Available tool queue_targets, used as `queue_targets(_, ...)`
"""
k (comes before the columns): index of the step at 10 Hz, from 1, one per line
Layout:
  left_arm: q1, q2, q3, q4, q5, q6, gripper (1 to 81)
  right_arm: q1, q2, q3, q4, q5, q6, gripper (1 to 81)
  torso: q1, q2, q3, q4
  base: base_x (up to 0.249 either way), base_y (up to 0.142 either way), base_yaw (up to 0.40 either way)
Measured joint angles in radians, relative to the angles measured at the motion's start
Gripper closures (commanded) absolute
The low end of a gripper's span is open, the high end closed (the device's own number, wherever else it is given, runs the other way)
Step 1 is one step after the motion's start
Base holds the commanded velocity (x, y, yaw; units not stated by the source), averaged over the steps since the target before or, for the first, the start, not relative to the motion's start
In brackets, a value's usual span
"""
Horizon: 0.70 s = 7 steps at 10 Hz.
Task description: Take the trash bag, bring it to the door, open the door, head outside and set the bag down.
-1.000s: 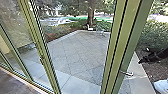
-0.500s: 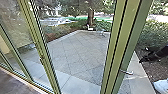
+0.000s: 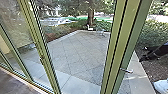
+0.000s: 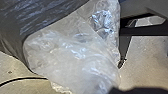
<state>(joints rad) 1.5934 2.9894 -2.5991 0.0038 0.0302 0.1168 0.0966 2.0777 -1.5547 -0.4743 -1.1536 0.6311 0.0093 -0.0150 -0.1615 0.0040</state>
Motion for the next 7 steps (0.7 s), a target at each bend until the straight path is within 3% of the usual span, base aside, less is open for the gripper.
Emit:
queue_targets(5, -0.005, 0.000, 0.000, -0.004, 0.001, -0.009, 81.1, -0.001, 0.061, -0.197, -0.025, 0.066, -0.112, 1.0, 0.000, 0.000, 0.000, 0.000, 0.000, 0.000, 0.000)
queue_targets(7, -0.005, 0.000, 0.000, -0.014, 0.001, -0.009, 81.1, -0.001, 0.066, -0.240, -0.117, 0.120, -0.150, 1.0, 0.000, 0.000, 0.000, 0.000, 0.000, 0.000, 0.000)
